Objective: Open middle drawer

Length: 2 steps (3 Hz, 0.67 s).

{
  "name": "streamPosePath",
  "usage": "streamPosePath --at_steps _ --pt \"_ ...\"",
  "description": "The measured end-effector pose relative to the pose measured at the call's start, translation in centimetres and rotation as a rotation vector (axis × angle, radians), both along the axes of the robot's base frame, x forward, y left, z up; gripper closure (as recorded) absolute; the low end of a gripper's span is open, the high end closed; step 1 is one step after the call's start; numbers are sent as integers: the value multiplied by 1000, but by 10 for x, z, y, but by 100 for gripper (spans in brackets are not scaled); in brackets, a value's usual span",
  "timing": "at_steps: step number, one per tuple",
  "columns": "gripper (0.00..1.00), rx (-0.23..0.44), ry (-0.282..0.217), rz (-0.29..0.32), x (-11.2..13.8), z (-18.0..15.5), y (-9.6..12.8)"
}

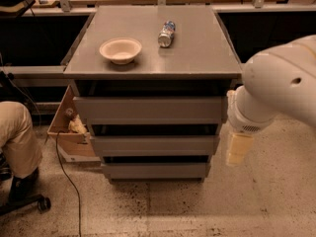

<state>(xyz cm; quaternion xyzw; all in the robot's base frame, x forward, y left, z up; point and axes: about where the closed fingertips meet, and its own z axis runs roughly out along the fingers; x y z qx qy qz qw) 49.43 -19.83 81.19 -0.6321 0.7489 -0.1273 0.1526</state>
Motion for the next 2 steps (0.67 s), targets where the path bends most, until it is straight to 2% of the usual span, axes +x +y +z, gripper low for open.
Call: streamPosePath --at_steps 1,2 --pt "0 15 34 16 22 -93 5" --pt "0 -11 63 6 27 -141 6"
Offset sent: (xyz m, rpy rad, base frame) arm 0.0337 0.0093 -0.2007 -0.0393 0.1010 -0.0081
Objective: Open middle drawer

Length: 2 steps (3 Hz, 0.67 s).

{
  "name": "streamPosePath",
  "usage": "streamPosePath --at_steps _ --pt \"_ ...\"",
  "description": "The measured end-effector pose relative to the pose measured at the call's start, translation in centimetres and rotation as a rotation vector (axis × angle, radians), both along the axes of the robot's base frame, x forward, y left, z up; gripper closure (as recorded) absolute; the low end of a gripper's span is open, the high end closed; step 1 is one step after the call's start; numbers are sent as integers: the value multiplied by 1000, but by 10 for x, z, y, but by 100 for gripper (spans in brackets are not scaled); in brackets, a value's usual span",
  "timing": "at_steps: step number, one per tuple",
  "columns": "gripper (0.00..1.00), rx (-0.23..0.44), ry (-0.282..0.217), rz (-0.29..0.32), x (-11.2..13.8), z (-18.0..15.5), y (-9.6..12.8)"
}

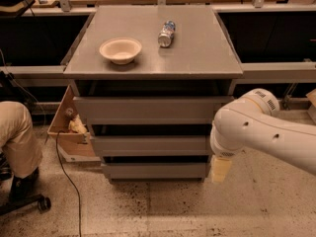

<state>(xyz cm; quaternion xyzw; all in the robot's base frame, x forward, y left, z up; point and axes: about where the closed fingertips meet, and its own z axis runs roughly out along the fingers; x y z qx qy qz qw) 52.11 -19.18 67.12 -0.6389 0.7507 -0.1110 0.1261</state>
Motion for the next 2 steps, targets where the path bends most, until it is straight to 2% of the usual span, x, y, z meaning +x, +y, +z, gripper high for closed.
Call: streamPosePath --at_steps 2 --pt "0 -2 -2 -4 0 0 -1"
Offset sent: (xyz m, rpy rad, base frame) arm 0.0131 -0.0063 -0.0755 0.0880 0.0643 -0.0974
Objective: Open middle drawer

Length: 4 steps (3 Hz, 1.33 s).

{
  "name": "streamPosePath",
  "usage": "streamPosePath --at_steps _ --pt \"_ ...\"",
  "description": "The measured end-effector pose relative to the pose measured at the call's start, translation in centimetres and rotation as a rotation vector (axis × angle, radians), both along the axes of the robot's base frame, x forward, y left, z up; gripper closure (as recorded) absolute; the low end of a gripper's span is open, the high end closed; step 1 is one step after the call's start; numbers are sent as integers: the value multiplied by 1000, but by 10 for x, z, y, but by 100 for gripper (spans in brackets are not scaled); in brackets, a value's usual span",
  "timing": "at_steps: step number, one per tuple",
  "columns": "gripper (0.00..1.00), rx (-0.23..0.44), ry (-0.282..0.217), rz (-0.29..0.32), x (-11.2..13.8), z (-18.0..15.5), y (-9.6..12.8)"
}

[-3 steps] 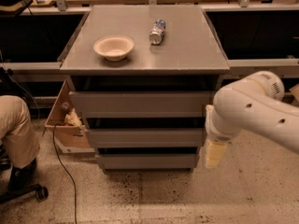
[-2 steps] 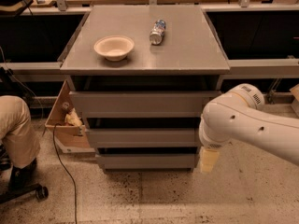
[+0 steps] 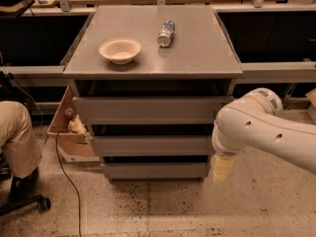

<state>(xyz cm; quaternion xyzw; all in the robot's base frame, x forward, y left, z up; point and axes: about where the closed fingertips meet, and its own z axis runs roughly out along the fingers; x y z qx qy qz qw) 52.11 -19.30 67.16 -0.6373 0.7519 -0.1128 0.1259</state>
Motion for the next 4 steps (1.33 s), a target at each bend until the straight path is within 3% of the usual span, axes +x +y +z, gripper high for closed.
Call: streamPosePath --at_steps 2,4 --pt "0 83 76 -83 9 -103 4" --pt "0 216 22 -89 58 -173 23"
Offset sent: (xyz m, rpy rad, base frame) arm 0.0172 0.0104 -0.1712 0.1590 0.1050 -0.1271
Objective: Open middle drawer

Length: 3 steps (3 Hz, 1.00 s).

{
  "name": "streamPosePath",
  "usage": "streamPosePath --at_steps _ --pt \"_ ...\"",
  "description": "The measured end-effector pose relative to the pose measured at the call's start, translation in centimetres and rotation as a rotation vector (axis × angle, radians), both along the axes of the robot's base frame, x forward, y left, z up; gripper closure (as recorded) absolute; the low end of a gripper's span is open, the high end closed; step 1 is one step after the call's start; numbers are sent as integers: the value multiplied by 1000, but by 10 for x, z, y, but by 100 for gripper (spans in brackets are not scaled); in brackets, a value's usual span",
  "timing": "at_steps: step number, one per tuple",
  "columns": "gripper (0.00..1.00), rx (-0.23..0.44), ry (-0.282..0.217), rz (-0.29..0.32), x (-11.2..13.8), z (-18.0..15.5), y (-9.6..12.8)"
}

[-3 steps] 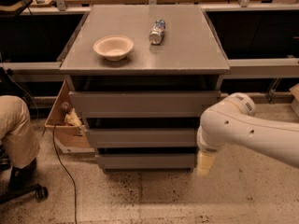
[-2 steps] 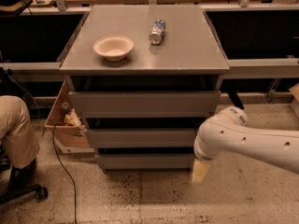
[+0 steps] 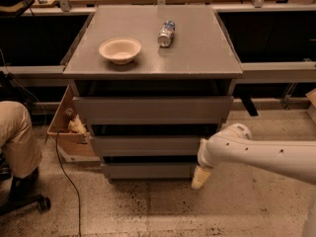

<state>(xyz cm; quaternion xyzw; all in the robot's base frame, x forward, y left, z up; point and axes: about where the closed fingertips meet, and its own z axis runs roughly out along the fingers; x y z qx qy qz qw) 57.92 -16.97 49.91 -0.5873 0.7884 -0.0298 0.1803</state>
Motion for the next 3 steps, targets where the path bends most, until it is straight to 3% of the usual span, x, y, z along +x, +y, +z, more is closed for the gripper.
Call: streamPosePath --at_steps 1,3 --pt "0 44 -48 12 40 -16 13" --pt "2 116 -92 -8 105 -55 16"
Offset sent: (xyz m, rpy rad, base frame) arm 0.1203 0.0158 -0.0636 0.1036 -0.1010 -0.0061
